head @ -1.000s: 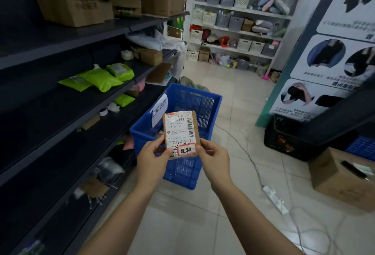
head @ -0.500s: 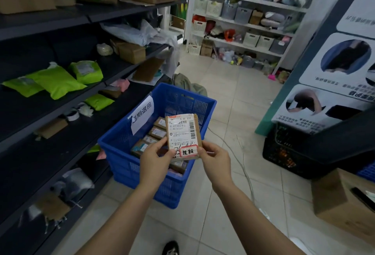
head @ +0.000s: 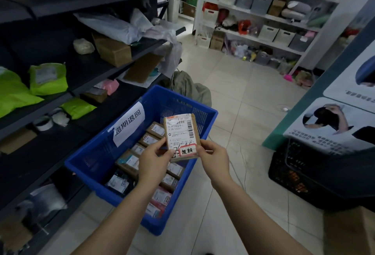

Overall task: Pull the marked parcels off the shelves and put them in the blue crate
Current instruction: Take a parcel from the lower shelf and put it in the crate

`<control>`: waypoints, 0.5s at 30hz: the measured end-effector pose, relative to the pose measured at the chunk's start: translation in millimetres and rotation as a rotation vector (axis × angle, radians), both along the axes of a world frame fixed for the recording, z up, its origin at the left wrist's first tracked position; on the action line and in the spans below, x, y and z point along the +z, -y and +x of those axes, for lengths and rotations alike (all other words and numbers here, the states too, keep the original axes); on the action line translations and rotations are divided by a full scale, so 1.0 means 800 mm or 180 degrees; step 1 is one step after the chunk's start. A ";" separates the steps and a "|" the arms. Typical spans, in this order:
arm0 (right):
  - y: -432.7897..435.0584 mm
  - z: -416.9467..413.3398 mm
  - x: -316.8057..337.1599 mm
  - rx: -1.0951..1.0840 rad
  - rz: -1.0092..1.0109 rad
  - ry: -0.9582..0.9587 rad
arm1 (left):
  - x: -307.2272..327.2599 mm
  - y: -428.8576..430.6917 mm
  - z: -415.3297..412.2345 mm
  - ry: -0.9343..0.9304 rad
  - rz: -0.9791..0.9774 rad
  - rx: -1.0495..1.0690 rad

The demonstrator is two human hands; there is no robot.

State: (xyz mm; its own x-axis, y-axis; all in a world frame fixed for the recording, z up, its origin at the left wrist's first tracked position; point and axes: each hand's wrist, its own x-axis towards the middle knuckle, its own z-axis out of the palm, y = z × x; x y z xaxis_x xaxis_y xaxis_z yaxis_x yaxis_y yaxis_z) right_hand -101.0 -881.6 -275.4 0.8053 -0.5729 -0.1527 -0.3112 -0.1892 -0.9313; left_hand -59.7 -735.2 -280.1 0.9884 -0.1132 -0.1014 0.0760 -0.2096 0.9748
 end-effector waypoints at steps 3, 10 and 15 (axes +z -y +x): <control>0.049 0.047 -0.019 0.0196 -0.0014 -0.0060 | -0.015 0.045 0.036 -0.0052 -0.0012 0.0108; 0.161 0.143 -0.052 0.0809 -0.0213 -0.0356 | -0.049 0.148 0.100 -0.0300 -0.0007 0.0549; 0.224 0.210 -0.076 0.1123 -0.0282 -0.0654 | -0.070 0.212 0.146 -0.0484 0.0105 0.0831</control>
State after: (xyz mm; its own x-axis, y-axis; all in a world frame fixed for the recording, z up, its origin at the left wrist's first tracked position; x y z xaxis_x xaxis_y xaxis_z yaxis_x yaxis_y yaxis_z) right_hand 67.3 -1061.0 -336.6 0.9124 -0.2855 -0.2933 -0.3907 -0.3942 -0.8319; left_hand 57.2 -904.6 -336.1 0.9568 0.1486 -0.2497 0.2760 -0.1952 0.9411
